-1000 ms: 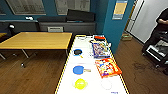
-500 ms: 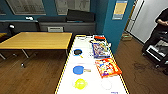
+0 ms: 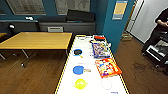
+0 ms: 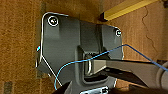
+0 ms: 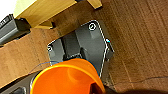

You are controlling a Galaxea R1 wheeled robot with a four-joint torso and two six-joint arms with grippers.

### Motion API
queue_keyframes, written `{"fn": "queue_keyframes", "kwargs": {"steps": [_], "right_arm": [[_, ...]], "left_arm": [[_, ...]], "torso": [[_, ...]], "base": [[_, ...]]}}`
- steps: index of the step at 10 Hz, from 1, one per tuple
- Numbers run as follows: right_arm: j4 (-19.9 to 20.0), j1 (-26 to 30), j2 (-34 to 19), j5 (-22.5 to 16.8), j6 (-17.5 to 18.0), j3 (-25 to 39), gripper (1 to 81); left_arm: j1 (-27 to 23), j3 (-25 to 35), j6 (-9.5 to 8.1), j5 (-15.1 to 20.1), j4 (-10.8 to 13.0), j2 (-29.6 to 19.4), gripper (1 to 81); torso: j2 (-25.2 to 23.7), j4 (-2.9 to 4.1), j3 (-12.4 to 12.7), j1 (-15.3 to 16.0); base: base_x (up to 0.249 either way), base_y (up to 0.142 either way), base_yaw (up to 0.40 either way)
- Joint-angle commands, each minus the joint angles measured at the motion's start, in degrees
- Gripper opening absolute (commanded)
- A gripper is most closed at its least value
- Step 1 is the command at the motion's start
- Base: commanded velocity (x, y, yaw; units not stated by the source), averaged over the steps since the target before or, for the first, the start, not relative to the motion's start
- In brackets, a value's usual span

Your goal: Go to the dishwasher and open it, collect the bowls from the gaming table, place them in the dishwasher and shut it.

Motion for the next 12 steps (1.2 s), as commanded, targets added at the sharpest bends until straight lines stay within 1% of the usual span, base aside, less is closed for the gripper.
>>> {"fn": "queue_keyframes", "kwargs": {"steps": [1,2,3,4,5,6,8,9,10,11,12], "right_arm": [[-2.3,-2.8,4.0,3.9,-2.8,-3.0,1.0],[-1.9,-2.8,5.9,3.9,-2.8,-3.9,1.0],[-2.0,-2.9,7.2,4.0,-2.8,-4.2,1.0],[-2.4,-2.9,8.1,4.5,-2.8,-4.1,1.0],[-2.4,-2.8,9.0,4.5,-2.8,-4.2,1.0],[-2.4,-2.9,9.6,4.5,-2.9,-4.5,1.0],[-2.4,-2.7,10.2,4.5,-2.9,-4.7,1.0],[-2.4,-2.7,10.4,4.5,-2.9,-4.7,1.0],[-2.4,-2.6,10.6,4.5,-2.9,-4.8,1.0],[-2.4,-2.5,10.8,4.5,-2.9,-4.8,1.0],[-2.4,-2.4,11.1,4.5,-2.9,-4.8,1.0]], "left_arm": [[-9.6,16.1,-5.67,1.5,0.0,-14.3,81.1],[-13.4,22.5,-8.20,1.9,-0.1,-18.9,81.1],[-17.3,27.6,-9.97,2.0,0.0,-22.2,81.1],[-21.4,31.1,-11.19,2.5,-0.2,-24.5,81.1],[-26.5,34.2,-13.55,5.6,-0.2,-26.4,81.1],[-31.0,36.6,-16.02,9.9,-0.1,-27.2,81.1],[-39.0,39.1,-20.77,15.2,-0.1,-27.8,81.1],[-42.5,39.3,-22.26,17.6,-0.1,-27.0,81.1],[-45.4,39.3,-24.45,20.4,-0.1,-25.5,81.1],[-47.9,38.9,-26.32,22.5,-0.1,-24.0,81.1],[-49.6,37.8,-29.45,23.9,0.0,-21.5,81.1]], "torso": [[0.0,0.00,0.0,0.0],[0.0,0.00,0.0,0.0],[0.0,0.00,0.0,0.0],[0.0,0.00,0.0,0.0],[0.0,0.00,0.0,0.0],[0.0,0.00,0.0,0.0],[0.0,0.00,0.0,0.0],[0.0,0.00,0.0,0.0],[0.0,0.00,0.0,0.0],[0.0,0.00,0.0,0.0],[0.0,0.00,0.0,0.0]], "base": [[0.000,0.000,0.000],[0.000,0.000,0.000],[0.000,0.000,0.000],[0.000,0.000,0.000],[0.000,0.000,0.000],[0.000,0.000,0.000],[0.000,0.000,0.000],[0.000,0.000,0.000],[0.000,0.000,0.000],[0.000,0.000,0.000],[0.000,0.000,0.000]]}}
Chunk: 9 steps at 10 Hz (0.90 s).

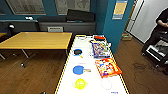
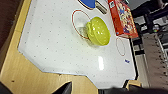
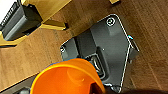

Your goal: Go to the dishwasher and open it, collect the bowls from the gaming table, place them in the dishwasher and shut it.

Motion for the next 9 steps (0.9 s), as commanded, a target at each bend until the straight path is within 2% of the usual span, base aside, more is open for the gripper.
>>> {"fn": "queue_keyframes", "kwargs": {"steps": [1,3,4,9], "right_arm": [[-1.3,2.0,-2.7,-3.5,-0.4,1.0,1.0],[-1.3,2.5,-2.4,-3.5,-0.4,1.0,1.0],[-1.3,2.8,-2.1,-3.6,-0.4,0.8,1.0],[-1.3,5.1,-0.3,-4.4,-0.3,-0.9,1.0]], "left_arm": [[-11.1,1.4,-10.23,9.4,0.0,2.3,81.1],[-13.4,-2.4,-16.37,9.6,0.0,6.2,81.1],[-14.3,-5.2,-17.00,10.1,0.2,8.7,81.1],[-14.8,-19.0,-16.65,10.2,0.9,19.0,81.1]], "torso": [[0.0,0.00,0.0,0.0],[0.0,0.00,0.0,0.0],[0.0,0.00,0.0,0.0],[0.0,0.00,0.0,0.0]], "base": [[0.000,0.000,0.000],[0.000,0.000,0.000],[0.000,0.000,0.000],[0.000,0.000,0.000]]}}
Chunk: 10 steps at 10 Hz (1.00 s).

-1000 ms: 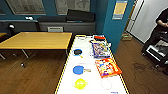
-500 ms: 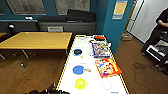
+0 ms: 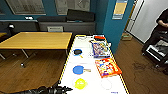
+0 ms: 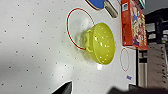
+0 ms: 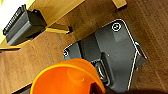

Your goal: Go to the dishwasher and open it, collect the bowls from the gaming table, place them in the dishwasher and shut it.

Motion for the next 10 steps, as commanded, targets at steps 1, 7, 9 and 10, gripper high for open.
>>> {"fn": "queue_keyframes", "kwargs": {"steps": [1,7,9,10], "right_arm": [[-1.3,2.3,-2.9,-4.1,-0.2,0.9,1.0],[-1.5,2.3,-3.1,-4.2,-0.3,1.0,1.0],[-1.6,2.4,-3.1,-4.2,-0.3,0.9,1.0],[-1.5,2.3,-3.1,-4.2,-0.4,0.9,1.0]], "left_arm": [[-8.0,-6.0,-0.52,1.6,1.7,3.3,81.1],[-9.6,-14.0,-0.87,4.5,2.4,8.4,81.1],[-9.7,-15.9,-0.88,4.6,2.5,9.9,81.1],[-9.7,-16.5,-0.88,4.6,2.8,10.7,81.1]], "torso": [[0.0,0.00,0.0,0.0],[0.0,0.00,0.0,0.0],[0.0,0.00,0.0,0.0],[0.0,0.00,0.0,0.0]], "base": [[0.000,0.000,0.000],[0.000,0.000,0.000],[0.000,0.000,0.000],[0.000,0.000,0.000]]}}
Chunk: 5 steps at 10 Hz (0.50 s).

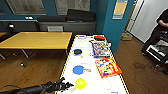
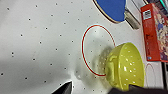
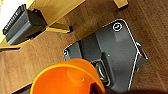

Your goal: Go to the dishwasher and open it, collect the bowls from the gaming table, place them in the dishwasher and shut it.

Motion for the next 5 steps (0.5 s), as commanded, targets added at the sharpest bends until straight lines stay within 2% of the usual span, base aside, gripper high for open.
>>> {"fn": "queue_keyframes", "kwargs": {"steps": [1,5], "right_arm": [[-1.5,2.0,-3.0,-3.6,-0.2,1.1,1.0],[-1.5,2.3,-2.9,-3.6,-0.2,0.7,1.0]], "left_arm": [[-7.6,-0.8,-0.19,1.6,0.3,0.7,81.1],[-7.6,-3.5,-0.19,2.0,0.4,3.6,81.1]], "torso": [[0.0,0.00,0.0,0.0],[0.0,0.00,0.0,0.0]], "base": [[0.000,0.000,0.000],[0.000,0.000,0.000]]}}
